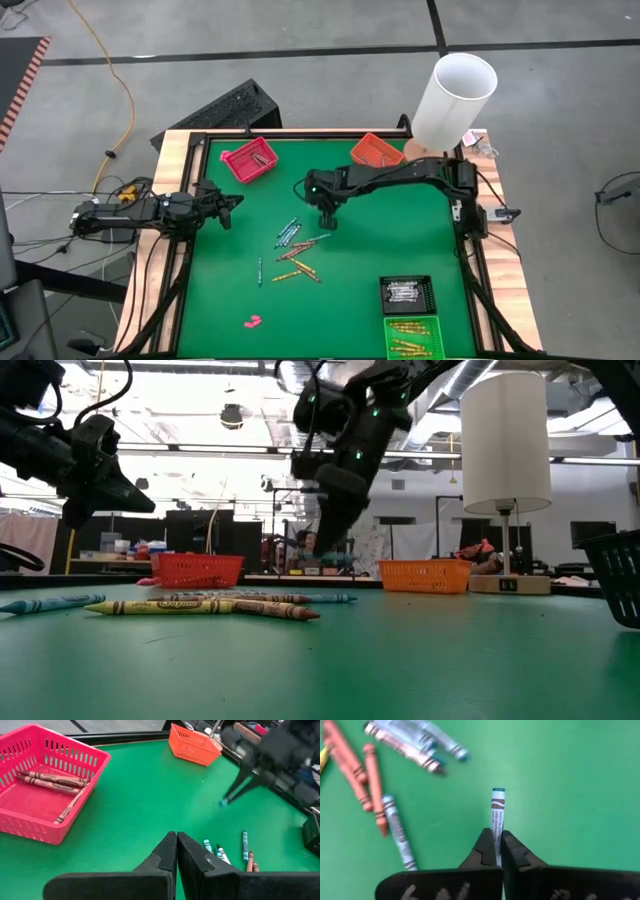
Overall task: Sort crayons
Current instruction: Put the blue crayon into the orange bin
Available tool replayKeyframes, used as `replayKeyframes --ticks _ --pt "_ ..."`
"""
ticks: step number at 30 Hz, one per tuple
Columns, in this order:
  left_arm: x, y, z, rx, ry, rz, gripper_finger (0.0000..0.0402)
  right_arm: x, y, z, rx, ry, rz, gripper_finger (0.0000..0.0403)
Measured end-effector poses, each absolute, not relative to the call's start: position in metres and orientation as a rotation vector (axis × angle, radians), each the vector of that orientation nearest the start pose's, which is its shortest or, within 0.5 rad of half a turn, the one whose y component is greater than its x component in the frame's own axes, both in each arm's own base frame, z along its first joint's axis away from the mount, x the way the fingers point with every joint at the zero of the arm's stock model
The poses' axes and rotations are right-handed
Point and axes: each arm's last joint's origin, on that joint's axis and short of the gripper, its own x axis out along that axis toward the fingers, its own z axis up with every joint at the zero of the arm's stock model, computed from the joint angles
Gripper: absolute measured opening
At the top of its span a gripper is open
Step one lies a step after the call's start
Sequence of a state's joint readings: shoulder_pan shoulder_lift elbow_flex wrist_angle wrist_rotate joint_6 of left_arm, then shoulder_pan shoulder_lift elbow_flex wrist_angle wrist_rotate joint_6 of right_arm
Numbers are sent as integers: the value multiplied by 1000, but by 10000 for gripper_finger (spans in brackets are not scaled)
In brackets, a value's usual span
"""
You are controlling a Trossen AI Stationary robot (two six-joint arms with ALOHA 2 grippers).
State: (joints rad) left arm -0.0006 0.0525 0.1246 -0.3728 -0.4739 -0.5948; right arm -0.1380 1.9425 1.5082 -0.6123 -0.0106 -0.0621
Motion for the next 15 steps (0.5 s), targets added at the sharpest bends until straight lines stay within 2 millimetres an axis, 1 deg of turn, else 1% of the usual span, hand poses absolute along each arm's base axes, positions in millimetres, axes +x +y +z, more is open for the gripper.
replayKeyframes --ticks 4,7,12,15 --pt "86 13 167 -508 146 541 0 392 -72 245 29 1014 -248 3" --pt "86 13 167 -508 146 541 0 376 -86 258 50 1034 -415 3" --pt "86 13 167 -508 146 542 0 347 -105 275 159 1087 -617 2" --pt "86 13 167 -508 145 544 0 332 -115 277 191 1148 -708 2"
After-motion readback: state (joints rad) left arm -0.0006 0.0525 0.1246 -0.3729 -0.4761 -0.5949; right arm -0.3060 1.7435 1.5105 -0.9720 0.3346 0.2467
